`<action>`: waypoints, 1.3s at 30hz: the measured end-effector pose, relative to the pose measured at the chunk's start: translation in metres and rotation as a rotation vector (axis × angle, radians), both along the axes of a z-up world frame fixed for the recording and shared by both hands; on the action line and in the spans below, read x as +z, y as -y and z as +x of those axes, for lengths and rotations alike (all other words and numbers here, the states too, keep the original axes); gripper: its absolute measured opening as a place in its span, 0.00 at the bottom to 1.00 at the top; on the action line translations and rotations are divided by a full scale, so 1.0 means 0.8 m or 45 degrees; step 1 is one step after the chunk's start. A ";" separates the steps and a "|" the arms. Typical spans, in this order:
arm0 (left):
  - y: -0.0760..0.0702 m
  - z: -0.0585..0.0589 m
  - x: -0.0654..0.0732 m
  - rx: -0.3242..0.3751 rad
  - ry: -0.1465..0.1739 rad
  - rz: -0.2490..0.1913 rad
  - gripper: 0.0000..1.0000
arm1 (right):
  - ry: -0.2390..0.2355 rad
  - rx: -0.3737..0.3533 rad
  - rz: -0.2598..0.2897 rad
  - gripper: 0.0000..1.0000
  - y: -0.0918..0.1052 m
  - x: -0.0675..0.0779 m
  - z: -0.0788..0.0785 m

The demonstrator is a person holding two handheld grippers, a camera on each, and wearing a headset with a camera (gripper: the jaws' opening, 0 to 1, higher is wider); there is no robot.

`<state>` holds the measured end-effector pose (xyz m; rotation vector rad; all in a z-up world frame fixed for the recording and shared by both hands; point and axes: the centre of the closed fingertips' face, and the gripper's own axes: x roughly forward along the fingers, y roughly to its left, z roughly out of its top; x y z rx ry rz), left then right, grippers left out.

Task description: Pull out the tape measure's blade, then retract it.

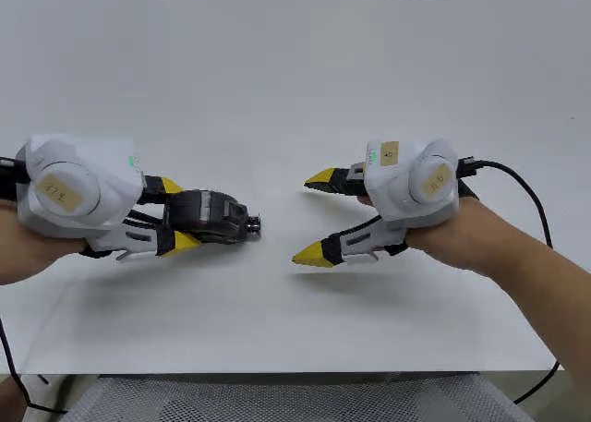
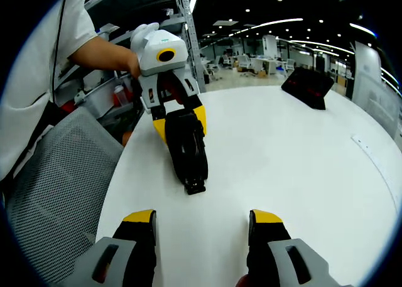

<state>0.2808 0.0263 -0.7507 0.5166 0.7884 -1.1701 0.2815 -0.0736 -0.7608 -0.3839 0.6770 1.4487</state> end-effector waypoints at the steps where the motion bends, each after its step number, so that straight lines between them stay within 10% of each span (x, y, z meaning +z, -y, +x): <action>1: 0.000 0.000 0.000 0.000 -0.002 -0.001 0.27 | -0.004 0.007 0.002 0.56 -0.004 -0.001 -0.001; 39: 0.001 -0.001 -0.001 0.000 -0.010 0.003 0.28 | 0.036 0.121 0.102 0.22 -0.055 -0.013 -0.004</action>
